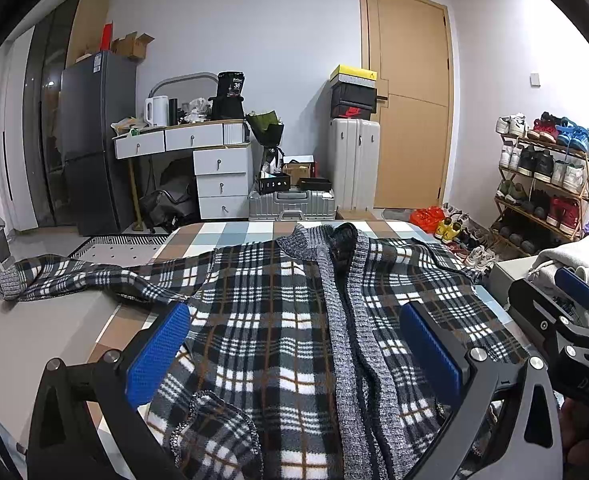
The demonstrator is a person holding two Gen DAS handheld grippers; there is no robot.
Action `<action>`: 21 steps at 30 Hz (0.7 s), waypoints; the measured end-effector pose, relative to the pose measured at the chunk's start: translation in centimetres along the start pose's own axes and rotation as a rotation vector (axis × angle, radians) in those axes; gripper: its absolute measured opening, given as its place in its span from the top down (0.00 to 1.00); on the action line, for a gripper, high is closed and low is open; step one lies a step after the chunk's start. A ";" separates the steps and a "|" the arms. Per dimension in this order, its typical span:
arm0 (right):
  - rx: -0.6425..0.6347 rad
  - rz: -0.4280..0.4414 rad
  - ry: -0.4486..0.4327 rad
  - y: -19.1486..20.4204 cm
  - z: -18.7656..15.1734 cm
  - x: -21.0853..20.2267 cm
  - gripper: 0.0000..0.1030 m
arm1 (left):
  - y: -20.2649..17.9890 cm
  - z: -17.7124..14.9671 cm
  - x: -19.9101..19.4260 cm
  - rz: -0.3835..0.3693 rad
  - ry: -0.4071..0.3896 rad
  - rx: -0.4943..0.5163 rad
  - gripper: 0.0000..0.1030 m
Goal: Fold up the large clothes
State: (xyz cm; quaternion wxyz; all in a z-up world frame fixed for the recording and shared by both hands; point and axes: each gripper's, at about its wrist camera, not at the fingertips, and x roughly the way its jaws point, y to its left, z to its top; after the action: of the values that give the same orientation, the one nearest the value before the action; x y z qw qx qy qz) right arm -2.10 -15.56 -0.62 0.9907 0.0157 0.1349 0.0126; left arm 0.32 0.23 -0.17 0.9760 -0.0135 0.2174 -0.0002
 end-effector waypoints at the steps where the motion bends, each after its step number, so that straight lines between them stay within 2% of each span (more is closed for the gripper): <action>1: 0.001 0.000 0.003 -0.1 0.0 0.0 0.00 | 0.0 0.0 0.0 0.000 0.001 0.001 0.01; 14: 0.000 0.000 0.034 -0.1 -0.4 0.9 0.00 | 0.1 -0.3 0.1 0.004 -0.001 -0.003 0.01; 21: -0.040 0.025 0.053 1.1 -0.8 1.1 0.00 | 0.2 -0.4 0.2 0.003 0.009 -0.002 0.01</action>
State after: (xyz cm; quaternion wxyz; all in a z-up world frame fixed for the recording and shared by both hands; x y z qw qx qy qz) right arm -1.25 -14.39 -1.61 0.9866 -0.0029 0.1606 0.0282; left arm 0.34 0.43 -0.60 0.9750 -0.0142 0.2217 0.0016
